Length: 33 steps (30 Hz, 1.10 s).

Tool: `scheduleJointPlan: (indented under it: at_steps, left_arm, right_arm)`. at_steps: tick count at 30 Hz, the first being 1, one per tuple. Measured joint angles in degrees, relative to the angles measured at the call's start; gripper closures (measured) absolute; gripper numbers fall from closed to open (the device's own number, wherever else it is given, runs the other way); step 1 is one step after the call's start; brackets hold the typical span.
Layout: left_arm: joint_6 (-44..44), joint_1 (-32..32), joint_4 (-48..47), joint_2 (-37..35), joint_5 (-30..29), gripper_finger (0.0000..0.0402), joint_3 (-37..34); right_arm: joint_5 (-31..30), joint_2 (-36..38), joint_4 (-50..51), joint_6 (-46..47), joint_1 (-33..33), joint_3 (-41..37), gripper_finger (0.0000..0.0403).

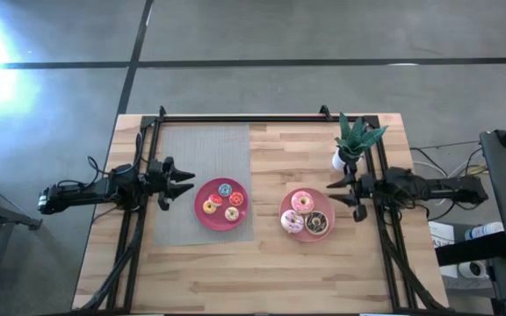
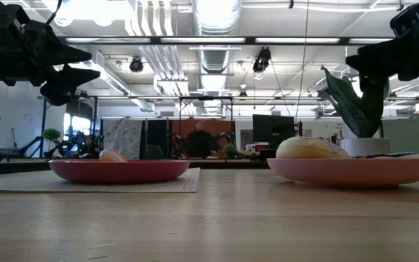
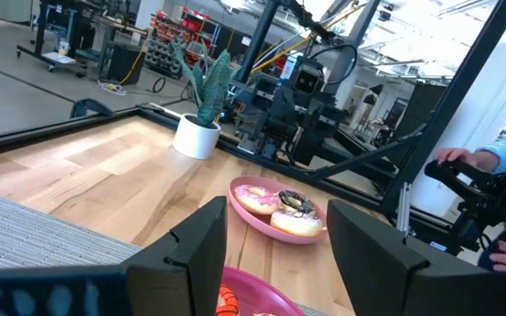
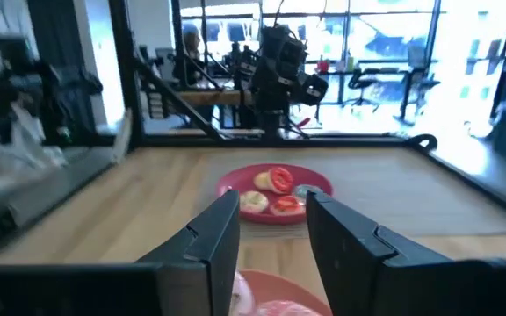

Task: Pick & Place donuts
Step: Return to Home Position

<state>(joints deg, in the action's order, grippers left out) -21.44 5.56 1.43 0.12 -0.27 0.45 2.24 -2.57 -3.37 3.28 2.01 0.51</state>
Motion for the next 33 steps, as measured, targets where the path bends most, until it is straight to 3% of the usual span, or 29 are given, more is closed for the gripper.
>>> scheduleJointPlan:
  at_steps: [4, 33]
  left_arm:
    - [0.00, -0.02, -0.02, 0.04, -0.01, 0.0230, 0.00]
    - [0.01, -0.01, -0.09, 0.02, 0.02, 0.0230, -0.02]
  right_arm:
    - [-0.29, 0.41, 1.81, -4.80, 0.08, 0.01, 0.0279]
    - [-0.88, -0.57, 2.77, -2.83, 0.08, 0.01, 0.0274]
